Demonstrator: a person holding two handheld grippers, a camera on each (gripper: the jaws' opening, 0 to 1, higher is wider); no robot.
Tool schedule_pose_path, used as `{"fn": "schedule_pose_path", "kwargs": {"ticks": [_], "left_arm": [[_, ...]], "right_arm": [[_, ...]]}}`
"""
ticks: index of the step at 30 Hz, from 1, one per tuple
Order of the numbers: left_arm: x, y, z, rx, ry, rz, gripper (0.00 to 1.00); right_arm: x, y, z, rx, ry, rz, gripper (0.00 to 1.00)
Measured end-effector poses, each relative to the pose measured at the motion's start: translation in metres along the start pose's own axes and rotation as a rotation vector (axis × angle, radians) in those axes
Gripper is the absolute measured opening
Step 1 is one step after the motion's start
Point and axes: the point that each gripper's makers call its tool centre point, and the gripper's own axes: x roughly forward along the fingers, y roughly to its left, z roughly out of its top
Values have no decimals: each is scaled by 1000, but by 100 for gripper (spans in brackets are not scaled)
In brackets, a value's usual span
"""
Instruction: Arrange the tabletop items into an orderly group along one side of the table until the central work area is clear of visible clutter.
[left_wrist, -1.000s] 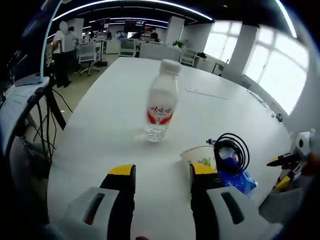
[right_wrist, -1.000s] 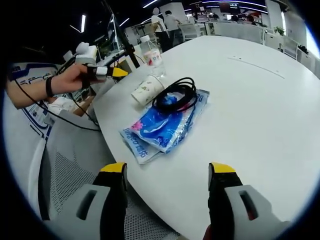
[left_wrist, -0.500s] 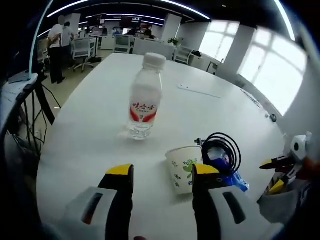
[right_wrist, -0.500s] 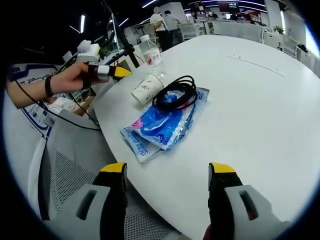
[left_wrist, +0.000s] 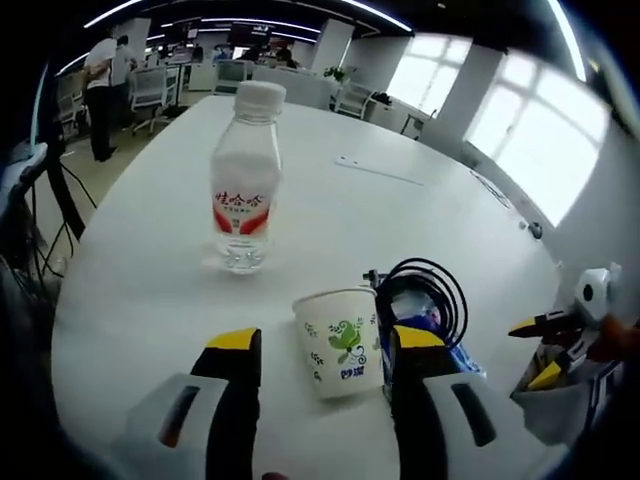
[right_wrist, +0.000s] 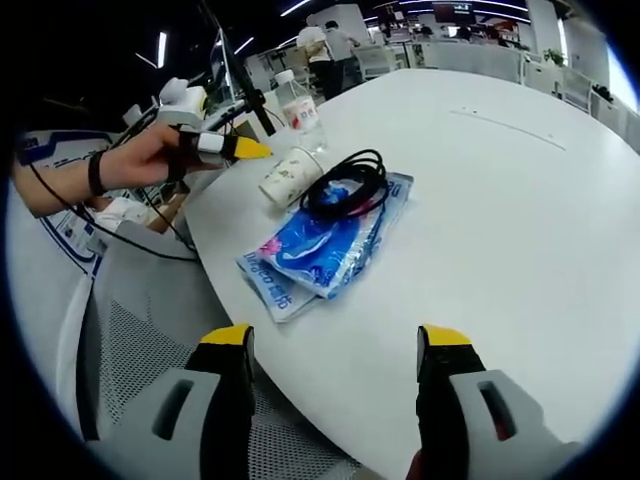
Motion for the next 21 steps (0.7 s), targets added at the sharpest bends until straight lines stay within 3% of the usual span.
{"fn": "schedule_pose_path", "kwargs": {"ticks": [21], "left_arm": [[36, -18, -23, 33, 115, -26, 55]], "right_arm": [[-9, -13, -7, 33, 1, -24, 66]]}}
